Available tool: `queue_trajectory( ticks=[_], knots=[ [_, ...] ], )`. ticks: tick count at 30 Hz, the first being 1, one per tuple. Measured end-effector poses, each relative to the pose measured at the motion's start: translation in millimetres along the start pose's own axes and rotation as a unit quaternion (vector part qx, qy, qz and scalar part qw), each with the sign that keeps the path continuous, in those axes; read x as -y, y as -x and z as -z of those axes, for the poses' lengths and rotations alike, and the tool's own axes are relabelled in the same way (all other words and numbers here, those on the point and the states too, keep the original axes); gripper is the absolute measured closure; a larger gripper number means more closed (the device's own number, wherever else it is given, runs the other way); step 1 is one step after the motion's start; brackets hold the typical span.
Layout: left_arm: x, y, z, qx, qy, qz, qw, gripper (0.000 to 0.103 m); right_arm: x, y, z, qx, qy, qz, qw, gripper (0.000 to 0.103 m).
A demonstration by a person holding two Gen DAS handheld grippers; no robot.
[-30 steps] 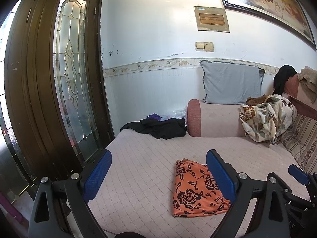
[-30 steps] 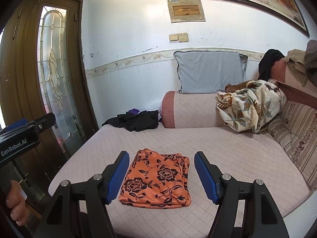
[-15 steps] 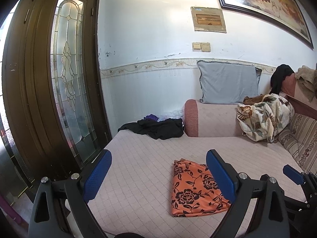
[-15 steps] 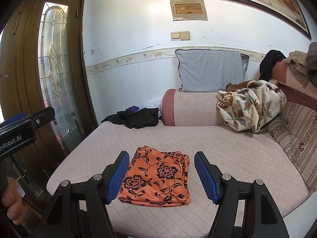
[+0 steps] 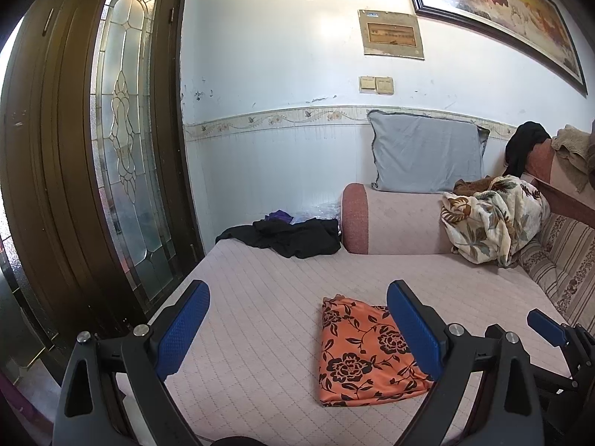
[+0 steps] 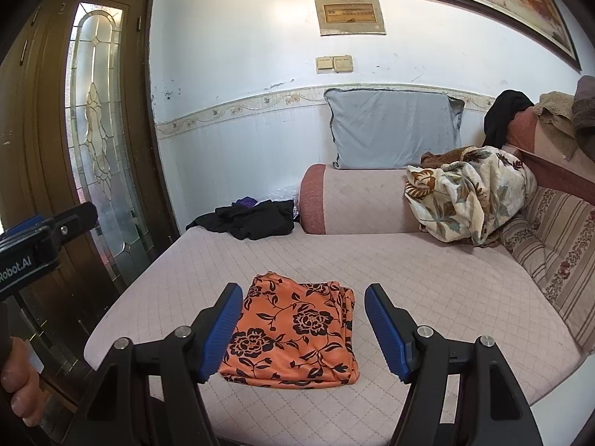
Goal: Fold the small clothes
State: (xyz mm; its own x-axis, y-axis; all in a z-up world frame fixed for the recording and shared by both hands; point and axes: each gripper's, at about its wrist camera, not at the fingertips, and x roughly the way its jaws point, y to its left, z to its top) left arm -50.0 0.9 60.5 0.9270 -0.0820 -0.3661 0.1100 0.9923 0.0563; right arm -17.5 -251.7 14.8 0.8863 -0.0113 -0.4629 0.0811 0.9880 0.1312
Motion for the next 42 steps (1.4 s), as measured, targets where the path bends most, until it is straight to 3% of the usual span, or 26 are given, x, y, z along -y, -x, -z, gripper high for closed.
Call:
queue_trajectory(
  ticks=[42],
  knots=[
    [-16.6, -54.4, 0.3, -0.028, 0.008, 0.009, 0.9995, 0.007, -12.0, -50.7, 0.6, -0.019, -0.01, 0.002, 1.0, 0.031]
  ],
)
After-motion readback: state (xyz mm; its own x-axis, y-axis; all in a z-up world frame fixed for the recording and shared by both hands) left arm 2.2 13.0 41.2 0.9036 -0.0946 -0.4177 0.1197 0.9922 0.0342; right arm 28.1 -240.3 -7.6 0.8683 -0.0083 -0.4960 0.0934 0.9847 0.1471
